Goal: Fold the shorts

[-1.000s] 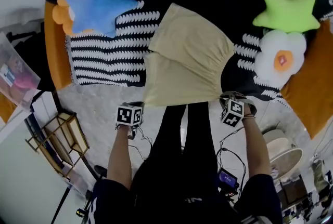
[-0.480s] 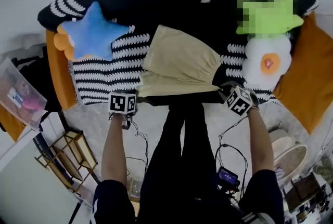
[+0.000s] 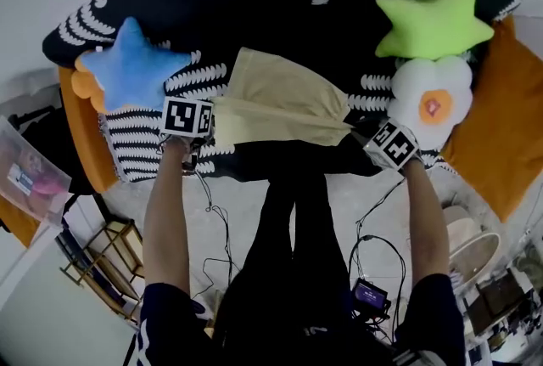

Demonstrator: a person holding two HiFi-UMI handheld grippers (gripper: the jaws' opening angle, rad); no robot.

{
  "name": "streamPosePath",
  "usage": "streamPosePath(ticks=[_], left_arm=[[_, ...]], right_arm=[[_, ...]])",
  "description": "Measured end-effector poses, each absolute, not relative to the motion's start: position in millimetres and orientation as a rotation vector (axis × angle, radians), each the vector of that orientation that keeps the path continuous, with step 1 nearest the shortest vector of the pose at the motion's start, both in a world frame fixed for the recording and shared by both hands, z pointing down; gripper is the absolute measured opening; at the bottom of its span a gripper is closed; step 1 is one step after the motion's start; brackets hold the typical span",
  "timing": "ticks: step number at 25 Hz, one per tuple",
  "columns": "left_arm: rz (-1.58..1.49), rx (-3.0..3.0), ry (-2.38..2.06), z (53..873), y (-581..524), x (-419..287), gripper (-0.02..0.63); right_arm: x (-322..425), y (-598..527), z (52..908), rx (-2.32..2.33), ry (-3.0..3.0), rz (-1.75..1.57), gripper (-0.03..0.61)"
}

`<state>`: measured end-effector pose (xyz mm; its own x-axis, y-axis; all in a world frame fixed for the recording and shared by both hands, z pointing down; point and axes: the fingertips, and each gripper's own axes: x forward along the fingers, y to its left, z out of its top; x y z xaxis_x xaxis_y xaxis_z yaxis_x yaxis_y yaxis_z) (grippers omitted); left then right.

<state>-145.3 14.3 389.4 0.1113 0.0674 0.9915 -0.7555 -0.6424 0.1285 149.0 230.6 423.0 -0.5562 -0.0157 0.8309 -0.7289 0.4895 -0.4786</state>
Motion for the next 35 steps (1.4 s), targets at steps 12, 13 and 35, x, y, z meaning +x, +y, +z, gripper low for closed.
streamPosePath(ticks=[12,13,35], left_arm=[[1.833,1.876,-0.777,437.9,-86.1,-63.0,0.011],[1.847,1.9,-0.793,445.0,-90.8,-58.7,0.011],[1.46,2.106,-0.91,465.0,-46.7,-15.3,0.351]], right_arm=[[183.3,178.5,490.1,0.771,-1.82,1.32,0.049],[183.8,178.9,495.2,0.768,-1.814,1.333,0.049],[225.6,119.5,480.7,1.272,-1.963,1.198,0.293]])
